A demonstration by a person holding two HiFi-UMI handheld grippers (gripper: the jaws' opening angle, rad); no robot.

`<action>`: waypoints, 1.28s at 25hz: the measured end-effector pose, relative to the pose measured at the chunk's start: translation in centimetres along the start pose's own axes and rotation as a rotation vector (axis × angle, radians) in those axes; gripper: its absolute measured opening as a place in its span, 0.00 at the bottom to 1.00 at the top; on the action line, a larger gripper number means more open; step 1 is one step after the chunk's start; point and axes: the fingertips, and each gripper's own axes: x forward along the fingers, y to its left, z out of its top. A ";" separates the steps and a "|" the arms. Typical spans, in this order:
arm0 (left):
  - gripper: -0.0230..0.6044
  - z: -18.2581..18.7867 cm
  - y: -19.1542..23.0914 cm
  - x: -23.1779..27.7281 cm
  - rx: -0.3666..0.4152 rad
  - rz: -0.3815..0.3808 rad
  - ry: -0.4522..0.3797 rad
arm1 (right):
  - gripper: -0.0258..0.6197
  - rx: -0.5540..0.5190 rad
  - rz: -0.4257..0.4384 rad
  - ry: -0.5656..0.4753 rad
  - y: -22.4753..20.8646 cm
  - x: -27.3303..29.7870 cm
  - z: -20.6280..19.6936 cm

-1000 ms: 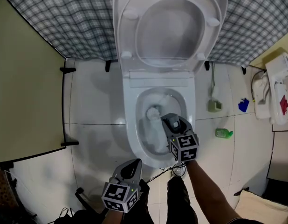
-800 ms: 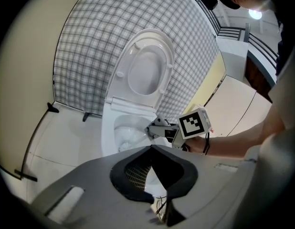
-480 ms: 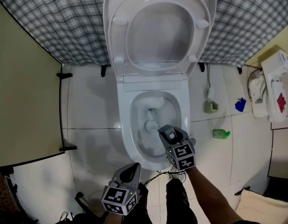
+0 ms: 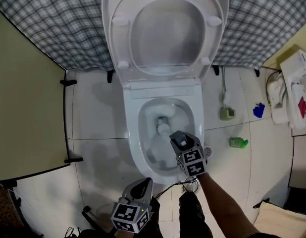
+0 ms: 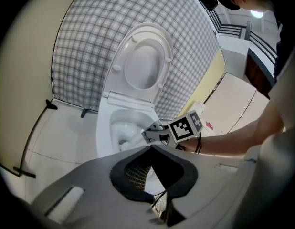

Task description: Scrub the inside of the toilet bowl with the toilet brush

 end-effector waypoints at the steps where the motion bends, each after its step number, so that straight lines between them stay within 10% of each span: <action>1: 0.02 -0.1 0.2 0.0 -0.002 0.006 -0.001 | 0.39 -0.001 -0.006 0.002 -0.4 0.4 0.1; 14: 0.02 0.1 2.1 0.0 -0.035 0.051 -0.010 | 0.39 -0.012 -0.068 -0.075 -2.8 2.0 2.9; 32: 0.02 1.9 -1.5 0.3 0.000 0.011 -0.044 | 0.39 0.078 0.039 -0.338 -2.3 -10.5 8.1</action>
